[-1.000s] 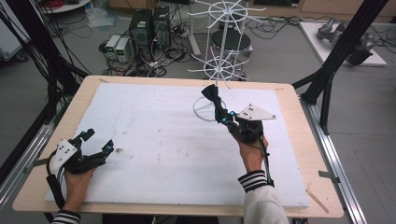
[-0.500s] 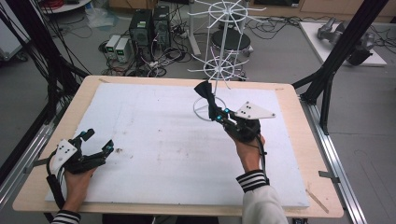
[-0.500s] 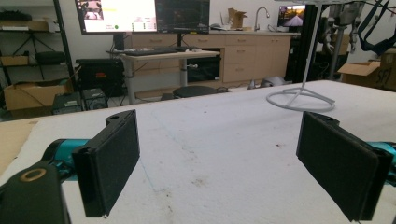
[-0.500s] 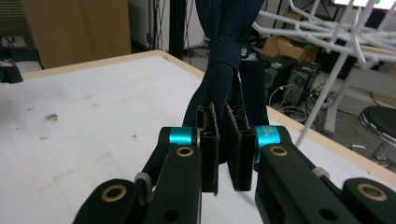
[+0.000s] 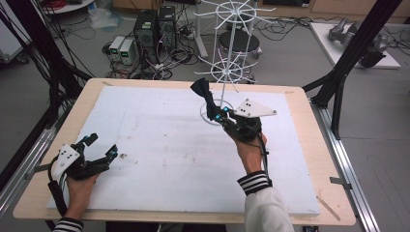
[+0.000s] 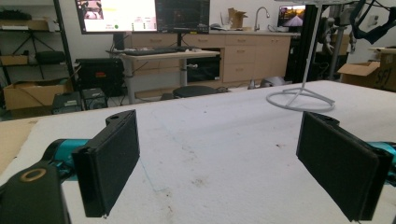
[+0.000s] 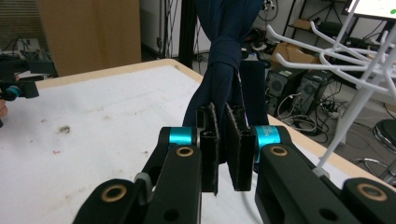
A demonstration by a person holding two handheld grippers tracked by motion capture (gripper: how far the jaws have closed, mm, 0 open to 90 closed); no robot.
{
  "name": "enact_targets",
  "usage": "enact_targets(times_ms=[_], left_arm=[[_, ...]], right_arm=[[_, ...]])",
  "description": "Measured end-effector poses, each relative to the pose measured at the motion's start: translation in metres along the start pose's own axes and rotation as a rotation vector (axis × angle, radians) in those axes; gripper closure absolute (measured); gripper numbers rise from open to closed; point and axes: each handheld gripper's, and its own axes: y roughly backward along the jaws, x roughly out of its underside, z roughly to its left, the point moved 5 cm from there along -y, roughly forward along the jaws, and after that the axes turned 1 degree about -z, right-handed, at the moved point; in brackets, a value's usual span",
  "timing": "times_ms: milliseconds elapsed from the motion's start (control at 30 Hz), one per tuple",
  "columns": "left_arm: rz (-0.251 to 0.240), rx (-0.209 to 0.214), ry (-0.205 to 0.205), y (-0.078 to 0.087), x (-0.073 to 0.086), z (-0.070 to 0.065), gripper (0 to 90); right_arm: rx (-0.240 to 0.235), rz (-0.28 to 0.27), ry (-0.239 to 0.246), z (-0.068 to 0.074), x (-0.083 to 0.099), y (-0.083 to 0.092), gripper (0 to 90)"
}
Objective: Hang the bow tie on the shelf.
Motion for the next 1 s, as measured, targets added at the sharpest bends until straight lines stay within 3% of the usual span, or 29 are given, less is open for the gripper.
enact_targets(times_ms=[267, 1000], left_arm=[[0.001, 0.001, 0.000, 0.000, 0.000, 0.000, 13.6], [-0.001, 0.002, 0.002, 0.000, 0.000, 0.000, 13.6]], right_arm=[[-0.004, -0.011, 0.005, 0.000, -0.009, -0.006, 84.7], [-0.010, -0.021, -0.052, -0.012, -0.015, -0.021, 84.8]])
